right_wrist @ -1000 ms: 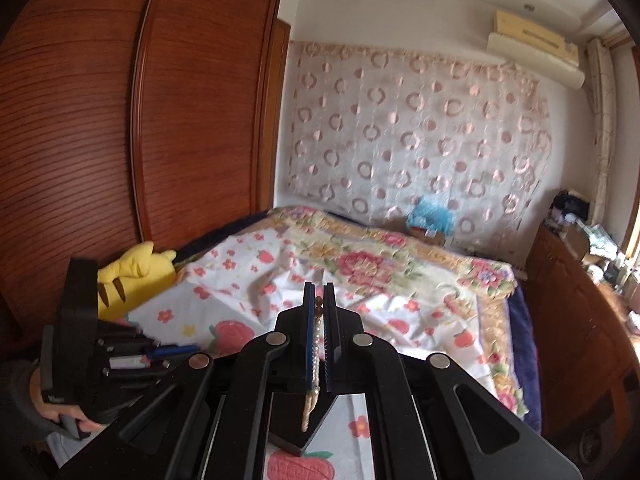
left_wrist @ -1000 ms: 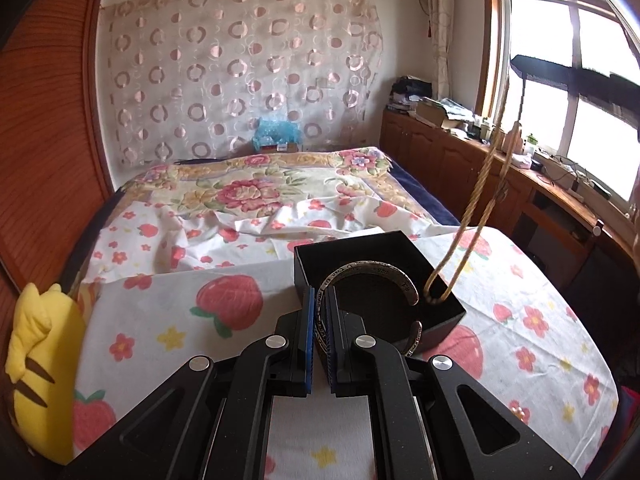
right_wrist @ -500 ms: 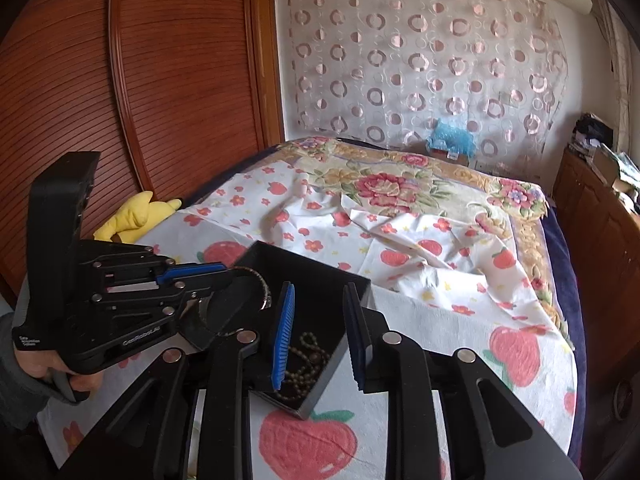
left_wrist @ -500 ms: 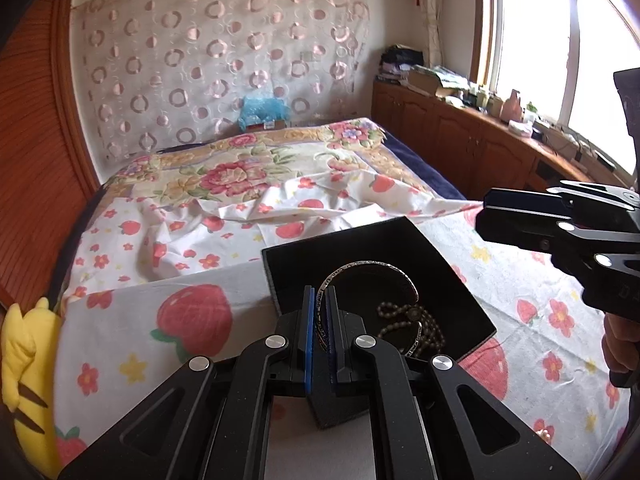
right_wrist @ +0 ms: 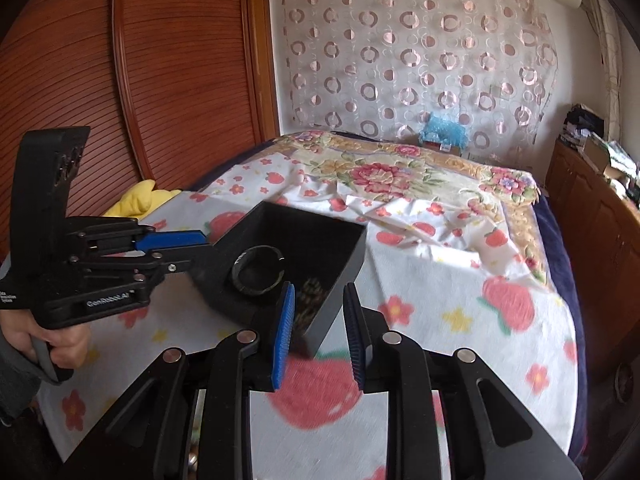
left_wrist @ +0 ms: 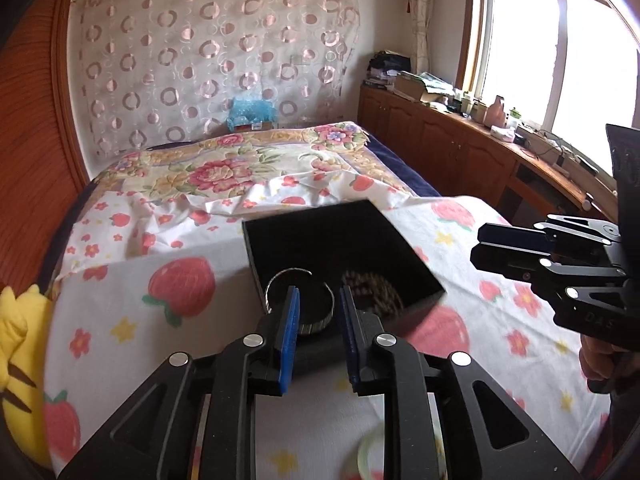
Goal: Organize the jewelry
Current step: 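Open both tools to release into the box and return to the pile, then grasp the dark flower hair comb with the left tool while the right tool grasps the pearl necklace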
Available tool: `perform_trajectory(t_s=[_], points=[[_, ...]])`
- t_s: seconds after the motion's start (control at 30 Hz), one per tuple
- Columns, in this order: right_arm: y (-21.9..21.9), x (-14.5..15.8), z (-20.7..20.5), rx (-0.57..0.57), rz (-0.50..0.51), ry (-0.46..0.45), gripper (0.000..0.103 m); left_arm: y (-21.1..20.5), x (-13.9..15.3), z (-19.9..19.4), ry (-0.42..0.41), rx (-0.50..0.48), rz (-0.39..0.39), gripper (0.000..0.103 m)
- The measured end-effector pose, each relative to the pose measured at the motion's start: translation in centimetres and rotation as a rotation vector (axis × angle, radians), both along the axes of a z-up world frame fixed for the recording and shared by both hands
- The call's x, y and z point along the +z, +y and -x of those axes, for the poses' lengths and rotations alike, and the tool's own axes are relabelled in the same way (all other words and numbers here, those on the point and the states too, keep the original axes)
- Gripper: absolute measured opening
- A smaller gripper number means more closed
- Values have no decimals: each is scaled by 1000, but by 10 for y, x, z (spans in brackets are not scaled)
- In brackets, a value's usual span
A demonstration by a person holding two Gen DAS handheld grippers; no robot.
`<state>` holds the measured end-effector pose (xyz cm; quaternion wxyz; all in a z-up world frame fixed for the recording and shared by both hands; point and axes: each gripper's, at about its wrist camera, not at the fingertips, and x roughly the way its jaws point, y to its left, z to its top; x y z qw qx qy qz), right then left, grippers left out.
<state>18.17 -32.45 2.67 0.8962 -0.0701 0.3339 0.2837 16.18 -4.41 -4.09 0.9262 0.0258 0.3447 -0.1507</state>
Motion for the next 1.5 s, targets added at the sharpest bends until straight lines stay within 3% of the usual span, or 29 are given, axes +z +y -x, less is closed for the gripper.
perform_trajectory(t_s=[0.33,0.7,1.03,1.5], points=[[-14,-28,59,-43,-14,50,27,15,-16,74,16,5,5,20],[-27,-53,122,-98,-56,86,27,16,-34,124,62,-3,-6,24],[-18,-69,139,-79,-18,101,32,10,-51,138,137,-27,48,25],[-13,-74,144,-72,4,78,32,6,-69,138,195,-9,54,31]])
